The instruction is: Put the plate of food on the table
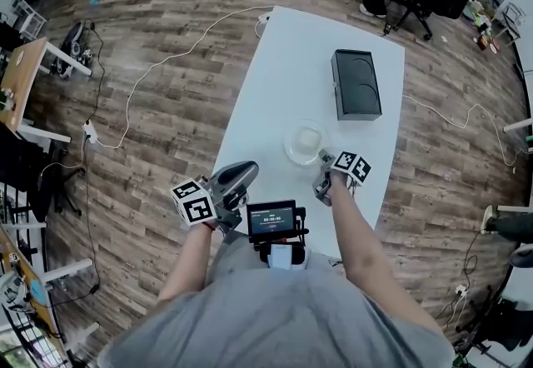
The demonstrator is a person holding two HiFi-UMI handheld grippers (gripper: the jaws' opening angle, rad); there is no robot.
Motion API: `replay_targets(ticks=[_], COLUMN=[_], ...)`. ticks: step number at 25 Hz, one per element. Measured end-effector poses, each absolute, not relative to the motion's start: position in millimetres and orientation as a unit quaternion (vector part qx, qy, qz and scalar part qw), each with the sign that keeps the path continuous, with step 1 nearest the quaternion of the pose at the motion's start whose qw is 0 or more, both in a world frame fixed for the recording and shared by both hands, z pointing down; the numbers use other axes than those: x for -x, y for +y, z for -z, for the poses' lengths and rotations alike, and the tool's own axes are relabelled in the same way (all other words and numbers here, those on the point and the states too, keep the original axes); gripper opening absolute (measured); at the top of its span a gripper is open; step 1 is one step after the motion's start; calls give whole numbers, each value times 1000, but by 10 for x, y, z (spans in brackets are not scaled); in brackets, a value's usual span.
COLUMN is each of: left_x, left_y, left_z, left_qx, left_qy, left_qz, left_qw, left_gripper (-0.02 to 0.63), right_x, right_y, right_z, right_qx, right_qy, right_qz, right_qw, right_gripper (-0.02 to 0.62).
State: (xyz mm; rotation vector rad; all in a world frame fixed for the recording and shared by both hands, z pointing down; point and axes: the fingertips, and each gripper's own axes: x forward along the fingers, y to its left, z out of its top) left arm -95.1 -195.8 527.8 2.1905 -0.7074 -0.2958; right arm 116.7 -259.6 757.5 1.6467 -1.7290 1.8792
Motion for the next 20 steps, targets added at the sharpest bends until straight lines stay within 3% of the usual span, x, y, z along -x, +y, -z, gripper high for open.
replay_targets(ticks=[20], left_x=[866], left_y=[-1986], left_z=[-5326], left_qx=[-873], left_qy=[-255], left_qz=[110], left_qw=[400], left_gripper=[31], right_x=[-961], right_y=[-2309], right_z=[-6952], right_qx=[-463], right_qy=[-662], right_qz=[-589], right_qw=[26], right_gripper=[58])
